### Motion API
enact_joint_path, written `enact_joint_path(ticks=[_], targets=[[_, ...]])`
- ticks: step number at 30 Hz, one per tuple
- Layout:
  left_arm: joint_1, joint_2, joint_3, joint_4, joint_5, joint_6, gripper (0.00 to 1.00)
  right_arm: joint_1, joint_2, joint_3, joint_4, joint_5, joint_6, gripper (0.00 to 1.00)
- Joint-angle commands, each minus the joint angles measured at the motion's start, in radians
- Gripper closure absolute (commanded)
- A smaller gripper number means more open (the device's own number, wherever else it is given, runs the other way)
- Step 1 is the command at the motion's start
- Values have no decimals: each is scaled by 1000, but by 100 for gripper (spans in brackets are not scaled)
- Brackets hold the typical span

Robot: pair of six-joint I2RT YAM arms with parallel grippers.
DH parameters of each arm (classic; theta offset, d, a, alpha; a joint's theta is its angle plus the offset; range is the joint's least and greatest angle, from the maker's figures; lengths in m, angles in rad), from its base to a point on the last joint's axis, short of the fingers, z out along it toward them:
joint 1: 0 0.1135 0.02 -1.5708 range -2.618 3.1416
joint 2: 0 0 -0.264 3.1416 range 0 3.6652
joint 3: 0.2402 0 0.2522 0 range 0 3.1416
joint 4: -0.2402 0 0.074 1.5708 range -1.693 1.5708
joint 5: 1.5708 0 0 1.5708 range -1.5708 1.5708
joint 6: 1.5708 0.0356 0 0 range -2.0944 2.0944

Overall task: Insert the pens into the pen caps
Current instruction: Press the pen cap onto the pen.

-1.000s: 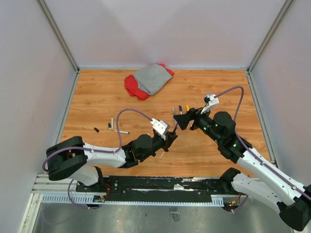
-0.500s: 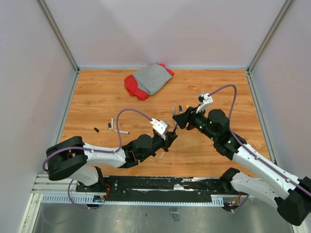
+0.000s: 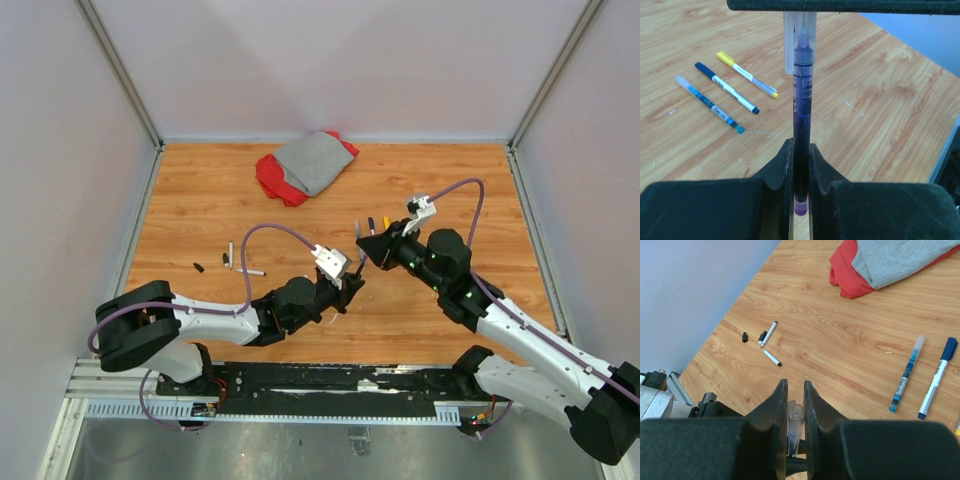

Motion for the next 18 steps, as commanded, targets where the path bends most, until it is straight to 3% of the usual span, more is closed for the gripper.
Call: enact_joint_path(ticks=[1, 7, 18], targets=[[-4, -1, 27, 54, -33, 11, 100, -6, -10, -94, 2, -11, -4, 99], [-5, -10, 20, 61, -39, 4, 99, 23, -22, -203, 59, -4, 38, 99], [-4, -32, -3, 85, -49, -6, 100, 206, 29, -390, 249, 180, 188, 99]])
